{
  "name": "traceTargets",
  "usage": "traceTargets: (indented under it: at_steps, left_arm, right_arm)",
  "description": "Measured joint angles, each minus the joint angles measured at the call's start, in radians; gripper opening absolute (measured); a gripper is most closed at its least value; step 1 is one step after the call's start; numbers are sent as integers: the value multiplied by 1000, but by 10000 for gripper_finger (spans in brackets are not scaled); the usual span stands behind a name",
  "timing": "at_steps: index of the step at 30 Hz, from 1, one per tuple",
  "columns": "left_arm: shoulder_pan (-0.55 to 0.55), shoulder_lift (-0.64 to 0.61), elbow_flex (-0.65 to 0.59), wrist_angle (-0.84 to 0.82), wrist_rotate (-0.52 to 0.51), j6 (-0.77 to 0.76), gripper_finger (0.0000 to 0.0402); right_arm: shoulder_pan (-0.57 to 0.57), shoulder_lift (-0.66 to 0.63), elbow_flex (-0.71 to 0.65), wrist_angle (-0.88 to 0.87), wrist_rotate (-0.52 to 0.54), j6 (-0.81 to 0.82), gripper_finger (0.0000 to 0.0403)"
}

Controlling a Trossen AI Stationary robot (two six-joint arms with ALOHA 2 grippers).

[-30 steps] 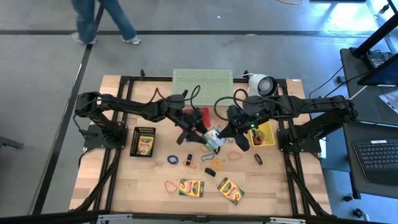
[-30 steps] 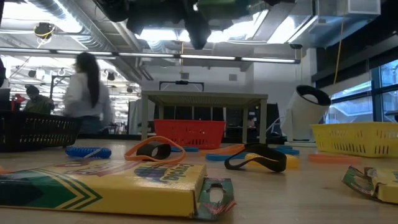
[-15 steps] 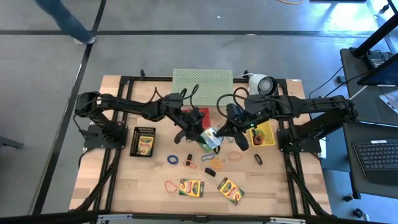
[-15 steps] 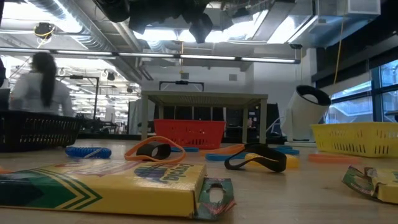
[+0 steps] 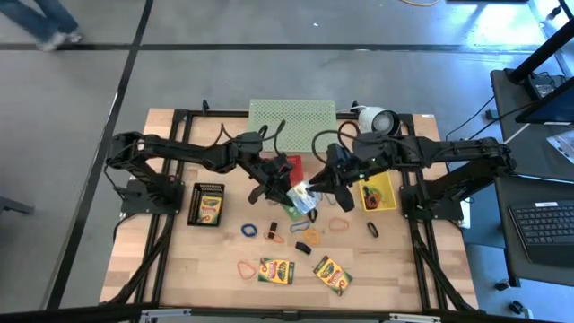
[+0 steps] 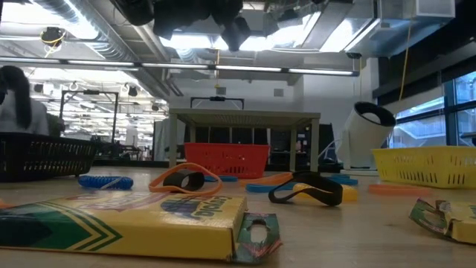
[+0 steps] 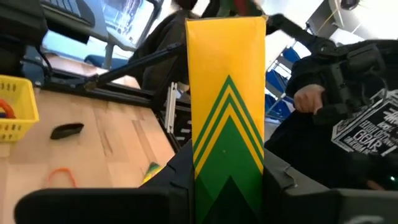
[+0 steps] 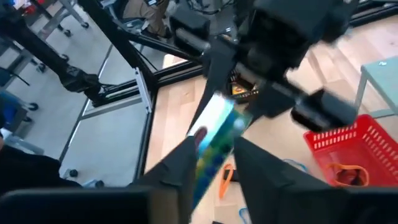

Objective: Pick & Place Office Desk Supplies
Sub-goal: Put the yellow crayon box into the black bin

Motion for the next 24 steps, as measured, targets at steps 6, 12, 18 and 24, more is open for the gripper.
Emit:
traceTargets:
  at_steps: [6, 12, 18, 24]
  left_arm:
    - [37, -112, 0, -200, -14, -7, 87]
    - [44, -287, 1, -623, -159, 31, 87]
    - [-5, -502, 1, -1121, -567, -133, 87]
    - [-136, -672, 1, -1424, -872, -496, 87]
  right_arm:
    - [-32, -12, 0, -8, 13, 53, 185]
    - [-61, -69, 0, -71, 158, 39, 203]
    - [-85, -126, 0, -101, 228, 12, 203]
    - [-99, -146, 0, -115, 290, -25, 203]
